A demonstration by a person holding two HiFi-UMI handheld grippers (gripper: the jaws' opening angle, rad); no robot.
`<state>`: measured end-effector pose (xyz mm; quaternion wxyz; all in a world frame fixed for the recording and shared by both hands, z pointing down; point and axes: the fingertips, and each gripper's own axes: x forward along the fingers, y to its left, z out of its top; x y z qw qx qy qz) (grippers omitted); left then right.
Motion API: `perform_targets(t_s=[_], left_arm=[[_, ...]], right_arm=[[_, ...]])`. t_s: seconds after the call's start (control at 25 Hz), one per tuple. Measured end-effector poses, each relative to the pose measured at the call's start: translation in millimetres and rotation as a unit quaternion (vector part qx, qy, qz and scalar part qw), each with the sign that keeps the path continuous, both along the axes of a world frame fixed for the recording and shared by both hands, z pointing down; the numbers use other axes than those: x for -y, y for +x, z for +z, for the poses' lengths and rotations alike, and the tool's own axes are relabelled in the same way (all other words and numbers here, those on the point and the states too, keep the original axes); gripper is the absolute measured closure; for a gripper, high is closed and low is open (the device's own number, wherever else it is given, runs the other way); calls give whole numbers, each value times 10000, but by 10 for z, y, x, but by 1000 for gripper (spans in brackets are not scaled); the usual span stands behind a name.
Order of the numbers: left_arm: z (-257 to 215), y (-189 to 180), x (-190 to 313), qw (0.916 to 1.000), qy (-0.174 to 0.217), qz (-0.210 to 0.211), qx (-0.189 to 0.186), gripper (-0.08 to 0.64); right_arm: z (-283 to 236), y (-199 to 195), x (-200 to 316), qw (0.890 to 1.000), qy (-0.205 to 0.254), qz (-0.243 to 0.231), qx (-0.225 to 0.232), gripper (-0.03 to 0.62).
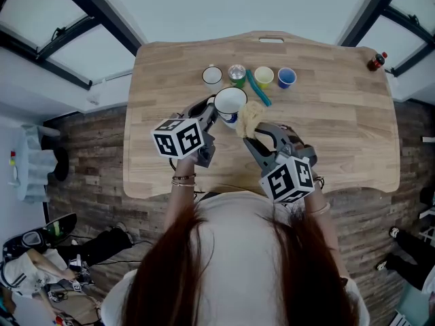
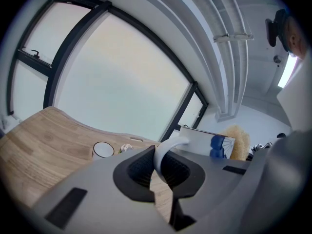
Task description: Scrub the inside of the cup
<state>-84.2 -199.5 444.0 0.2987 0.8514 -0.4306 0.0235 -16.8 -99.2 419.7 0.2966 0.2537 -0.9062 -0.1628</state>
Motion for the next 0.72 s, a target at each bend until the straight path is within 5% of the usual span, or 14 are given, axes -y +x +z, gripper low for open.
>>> perform_targets(t_s=[0.72], left_arm=[[-5,64,3,9998,-55,-45,-168,532]], right_arm=[[2,-123,-89,9997,-1,-244,2,495]])
